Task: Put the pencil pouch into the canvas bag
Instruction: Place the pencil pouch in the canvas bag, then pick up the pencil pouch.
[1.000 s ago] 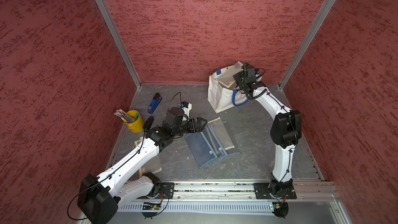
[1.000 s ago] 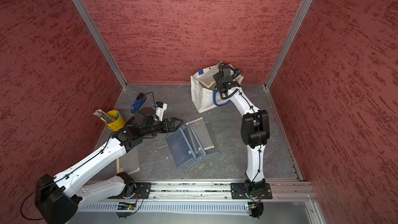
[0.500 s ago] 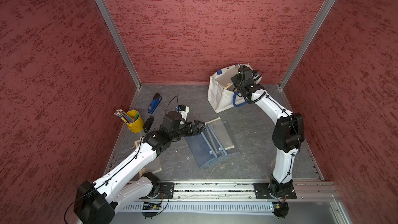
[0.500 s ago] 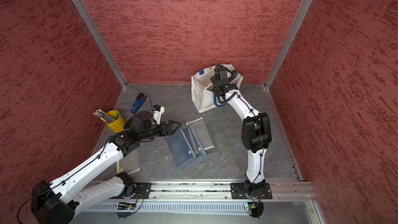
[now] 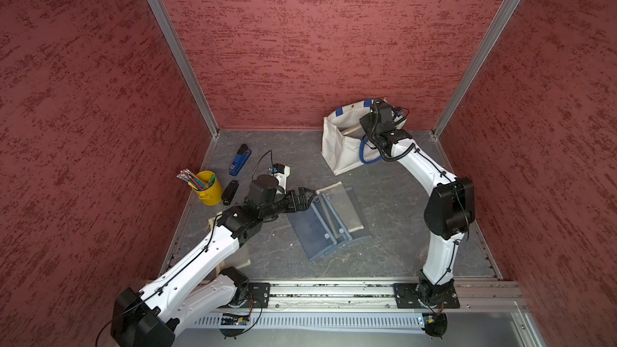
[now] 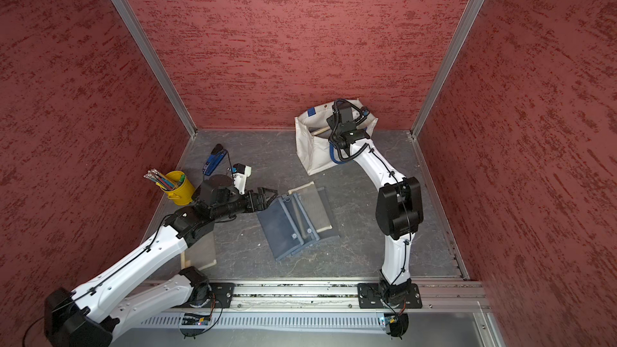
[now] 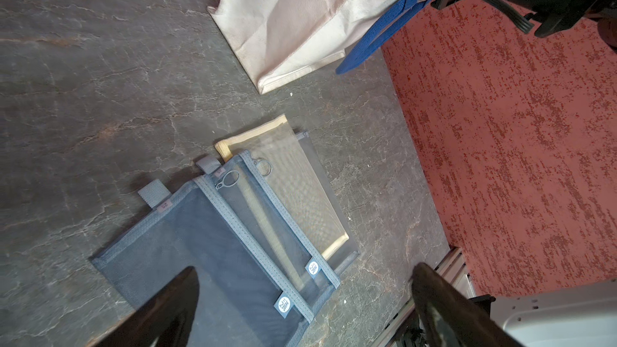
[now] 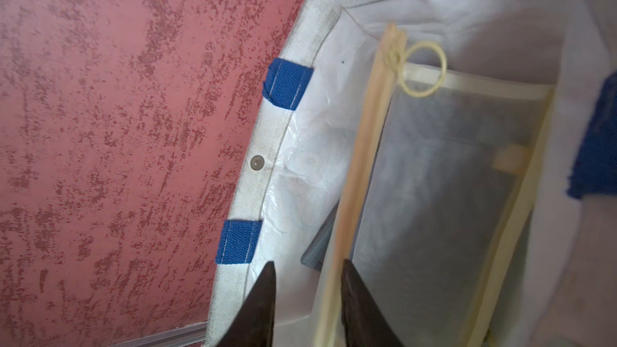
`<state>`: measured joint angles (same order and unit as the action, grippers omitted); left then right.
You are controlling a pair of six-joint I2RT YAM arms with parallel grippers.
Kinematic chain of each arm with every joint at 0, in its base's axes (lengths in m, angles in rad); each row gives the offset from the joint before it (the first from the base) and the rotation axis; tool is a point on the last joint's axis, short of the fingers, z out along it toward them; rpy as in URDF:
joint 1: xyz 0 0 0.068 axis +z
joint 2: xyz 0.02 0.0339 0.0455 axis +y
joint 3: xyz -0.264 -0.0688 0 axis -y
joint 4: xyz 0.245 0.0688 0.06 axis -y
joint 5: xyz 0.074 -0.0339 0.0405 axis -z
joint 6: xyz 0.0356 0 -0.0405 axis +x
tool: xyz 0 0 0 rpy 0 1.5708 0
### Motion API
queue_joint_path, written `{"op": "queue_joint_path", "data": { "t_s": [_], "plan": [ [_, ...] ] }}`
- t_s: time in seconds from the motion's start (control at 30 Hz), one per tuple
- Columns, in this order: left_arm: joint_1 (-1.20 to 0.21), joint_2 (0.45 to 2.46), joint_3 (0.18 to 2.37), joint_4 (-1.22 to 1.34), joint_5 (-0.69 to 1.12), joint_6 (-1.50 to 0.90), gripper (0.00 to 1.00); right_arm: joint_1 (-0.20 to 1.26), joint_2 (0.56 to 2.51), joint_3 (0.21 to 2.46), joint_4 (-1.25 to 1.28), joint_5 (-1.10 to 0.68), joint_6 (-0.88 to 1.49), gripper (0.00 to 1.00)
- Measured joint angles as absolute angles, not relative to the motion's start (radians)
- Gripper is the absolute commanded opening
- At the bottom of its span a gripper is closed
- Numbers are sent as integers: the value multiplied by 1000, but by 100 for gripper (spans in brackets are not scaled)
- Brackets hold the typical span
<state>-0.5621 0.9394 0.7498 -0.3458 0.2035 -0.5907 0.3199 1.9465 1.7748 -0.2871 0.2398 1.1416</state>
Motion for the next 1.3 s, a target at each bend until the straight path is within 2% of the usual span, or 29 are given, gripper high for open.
{"op": "queue_joint_path", "data": {
  "t_s": [0.1,0.2,0.37,0.5,0.6,0.7,0.87,1.03,1.17,1.3],
  "plan": [
    [-554,921,737,-349,203,-595,99,319,1946,1769,-288,233,1125,57],
    [-552,913,731,-357,200,-598,99,314,1943,1762,-289,212,1089,64],
    [-549,917,730,-376,200,-615,100,302,1926,1807,-350,131,933,70],
    [-538,943,722,-388,217,-648,99,303,1915,1948,-487,36,726,75],
    [-520,954,670,-375,250,-701,100,336,1847,1963,-591,-28,583,79],
    [-514,970,606,-352,285,-757,100,406,1729,1856,-650,-110,484,80],
    [-544,1053,591,-301,316,-822,89,476,1514,1412,-617,-277,454,81],
    [-611,1189,659,-235,315,-858,82,451,1496,1087,-531,-399,486,80],
    [-612,1230,654,-208,304,-905,79,461,1531,1053,-456,-493,499,79],
    [-576,1179,560,-208,279,-974,77,522,1559,1061,-384,-567,497,78]
  ]
}}
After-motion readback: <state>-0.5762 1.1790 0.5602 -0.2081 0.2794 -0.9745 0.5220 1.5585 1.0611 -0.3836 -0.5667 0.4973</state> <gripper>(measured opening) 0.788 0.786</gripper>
